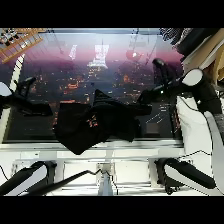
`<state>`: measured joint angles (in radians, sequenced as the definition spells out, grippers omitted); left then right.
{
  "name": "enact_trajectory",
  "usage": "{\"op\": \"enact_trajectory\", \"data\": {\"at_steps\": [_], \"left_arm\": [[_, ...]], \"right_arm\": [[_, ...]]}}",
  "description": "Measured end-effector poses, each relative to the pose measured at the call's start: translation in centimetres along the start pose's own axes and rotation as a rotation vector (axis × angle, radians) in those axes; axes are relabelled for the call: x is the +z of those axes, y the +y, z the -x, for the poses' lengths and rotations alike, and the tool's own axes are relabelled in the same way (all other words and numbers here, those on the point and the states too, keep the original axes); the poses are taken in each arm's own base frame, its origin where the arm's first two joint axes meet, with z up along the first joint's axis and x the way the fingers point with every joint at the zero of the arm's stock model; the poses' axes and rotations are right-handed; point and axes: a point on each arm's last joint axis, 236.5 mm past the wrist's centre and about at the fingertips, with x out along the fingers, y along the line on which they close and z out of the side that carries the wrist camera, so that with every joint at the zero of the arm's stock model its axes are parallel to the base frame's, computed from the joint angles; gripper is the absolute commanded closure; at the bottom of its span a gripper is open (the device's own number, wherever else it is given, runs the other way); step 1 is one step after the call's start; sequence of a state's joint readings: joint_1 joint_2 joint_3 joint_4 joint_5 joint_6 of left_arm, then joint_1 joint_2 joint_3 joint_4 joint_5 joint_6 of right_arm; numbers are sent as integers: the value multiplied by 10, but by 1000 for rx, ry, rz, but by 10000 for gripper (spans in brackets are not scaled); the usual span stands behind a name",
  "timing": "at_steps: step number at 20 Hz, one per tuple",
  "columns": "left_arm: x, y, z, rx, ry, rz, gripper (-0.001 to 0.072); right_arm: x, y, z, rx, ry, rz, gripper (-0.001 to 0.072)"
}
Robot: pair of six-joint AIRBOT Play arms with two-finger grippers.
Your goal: Fold the clothes and pants, and hang the long-sleeved shirts on hangers.
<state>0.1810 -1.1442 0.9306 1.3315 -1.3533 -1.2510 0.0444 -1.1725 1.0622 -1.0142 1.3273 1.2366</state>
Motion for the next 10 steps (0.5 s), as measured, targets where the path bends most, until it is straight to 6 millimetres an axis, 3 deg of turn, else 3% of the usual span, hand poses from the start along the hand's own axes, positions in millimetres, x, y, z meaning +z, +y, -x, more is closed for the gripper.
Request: {"op": "enact_trajectory", "data": {"at_steps": [5,10], "left_arm": [[2,5,-37,-28,26,-10,3],[-4,6,-72,-79,107,1,3]], "right_arm": [[-24,-44,-18,-36,12,-30,262],[-22,-76,-18,-115,-27,-20,244]]}}
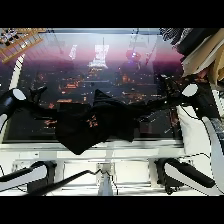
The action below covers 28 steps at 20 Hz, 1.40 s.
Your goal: Fold the clothes and pants, and hang the long-sleeved shirts on hangers.
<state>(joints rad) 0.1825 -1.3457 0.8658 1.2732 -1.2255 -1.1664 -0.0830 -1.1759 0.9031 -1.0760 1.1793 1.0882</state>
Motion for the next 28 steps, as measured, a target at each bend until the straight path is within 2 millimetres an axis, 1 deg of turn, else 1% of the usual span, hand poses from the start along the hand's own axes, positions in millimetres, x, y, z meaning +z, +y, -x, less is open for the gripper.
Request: {"op": "enact_trajectory", "data": {"at_steps": [2,5,7,8,9,10,11,12,13,14,15,16,17,18,20,21,22,23,24,25,26,27,28], "left_arm": [[-1,2,-11,-14,27,4,4],[-1,-2,-19,-52,45,6,8],[1,-8,-24,-84,46,-2,16],[4,-16,-27,-124,36,8,24],[8,-25,-30,-167,27,20,64],[9,-28,-32,-183,29,23,157],[9,-27,-35,-190,33,28,180],[9,-31,-37,-210,36,34,181],[12,-42,-38,-263,33,61,240],[13,-45,-40,-276,31,67,348],[13,-41,-42,-260,32,61,479],[13,-35,-43,-236,32,51,654],[13,-30,-45,-213,30,43,696],[12,-28,-45,-205,32,38,696],[13,-27,-44,-200,30,35,697],[15,-26,-42,-193,25,28,697],[17,-23,-38,-176,15,14,697],[25,-20,-30,-155,-12,-8,697],[34,-13,-18,-116,-46,-34,697],[42,-22,2,-139,-79,-45,697],[52,-25,24,-132,-127,-70,697],[62,-29,50,-130,-183,-89,697],[73,-37,85,-133,-260,-113,697]], "right_arm": [[5,-16,-1,-19,-26,-41,244],[3,-41,-10,-27,-23,-126,242],[0,-55,-20,-11,-8,-175,226],[-2,-58,-26,4,-2,-188,212],[-2,-61,-32,21,2,-198,212],[-2,-64,-39,36,5,-207,212],[-1,-66,-45,50,2,-216,212],[1,-70,-51,57,-1,-225,212],[2,-72,-57,68,1,-233,213],[3,-73,-62,82,1,-242,216],[5,-73,-66,97,-5,-248,243],[5,-73,-70,107,-1,-250,301],[5,-74,-73,111,-2,-253,359],[6,-75,-76,114,-5,-253,450],[5,-74,-80,120,4,-235,692],[4,-69,-80,136,16,-225,699],[4,-65,-79,144,27,-199,699],[3,-61,-75,151,44,-176,700],[7,-59,-68,148,38,-154,700],[20,-55,-55,142,1,-132,701],[31,-48,-39,142,-23,-112,701],[42,-42,-20,130,-56,-84,702],[61,-35,7,104,-120,-52,702]]}}
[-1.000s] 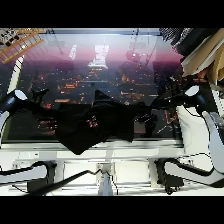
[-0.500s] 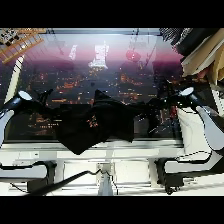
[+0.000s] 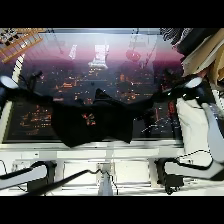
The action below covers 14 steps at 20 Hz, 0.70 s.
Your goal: Fold the clothes and pants, and hang the long-sleeved shirts on hangers.
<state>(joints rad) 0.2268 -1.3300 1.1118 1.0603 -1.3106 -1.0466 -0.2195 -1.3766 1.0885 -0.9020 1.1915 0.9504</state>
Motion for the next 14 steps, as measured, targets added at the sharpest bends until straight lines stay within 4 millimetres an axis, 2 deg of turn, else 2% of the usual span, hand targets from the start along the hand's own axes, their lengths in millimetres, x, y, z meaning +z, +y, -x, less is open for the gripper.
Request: {"op": "enact_trajectory", "data": {"at_steps": [2,4,5,7,9,11,13,14], "left_arm": [[41,-17,72,19,-197,-49,697],[74,-54,164,-3,-453,-103,697],[83,-75,212,-18,-583,-135,697],[85,-128,320,-17,-881,-227,696],[67,-179,407,50,-1125,-326,697],[43,-233,462,136,-1299,-432,697],[24,-275,490,200,-1404,-512,697],[19,-287,497,218,-1433,-536,697]], "right_arm": [[34,31,56,-35,-111,90,702],[65,75,127,-85,-272,199,703],[75,98,164,-116,-359,257,703],[84,156,245,-177,-556,388,703],[75,211,320,-245,-753,501,703],[54,263,384,-296,-938,600,703],[33,298,423,-326,-1058,663,703],[25,308,435,-338,-1094,679,702]]}}
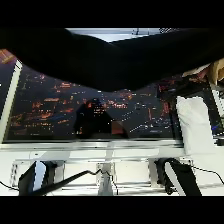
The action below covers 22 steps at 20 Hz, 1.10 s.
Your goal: Fold the clothes and pants, and hang the long-sleeved shirts on hangers.
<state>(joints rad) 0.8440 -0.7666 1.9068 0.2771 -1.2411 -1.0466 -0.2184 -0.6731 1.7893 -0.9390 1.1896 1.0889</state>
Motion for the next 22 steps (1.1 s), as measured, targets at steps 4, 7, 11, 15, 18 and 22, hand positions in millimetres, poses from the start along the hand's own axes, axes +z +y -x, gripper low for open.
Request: {"op": "enact_trajectory", "data": {"at_steps": [4,7,11,15,18,22], "left_arm": [[0,9,-3,0,6,49,698],[-59,49,-22,-58,153,248,698],[-222,72,-56,-163,490,589,698],[-386,71,-92,-78,700,785,698],[-456,79,-114,18,737,849,697],[-501,90,-129,84,749,886,697]], "right_arm": [[-2,-2,-6,10,27,-37,702],[-69,-19,-64,85,245,-202,701],[-217,-13,-163,252,592,-507,700],[-357,6,-258,236,755,-705,598],[-429,-7,-307,121,780,-807,201],[-485,-4,-283,191,967,-865,327]]}}
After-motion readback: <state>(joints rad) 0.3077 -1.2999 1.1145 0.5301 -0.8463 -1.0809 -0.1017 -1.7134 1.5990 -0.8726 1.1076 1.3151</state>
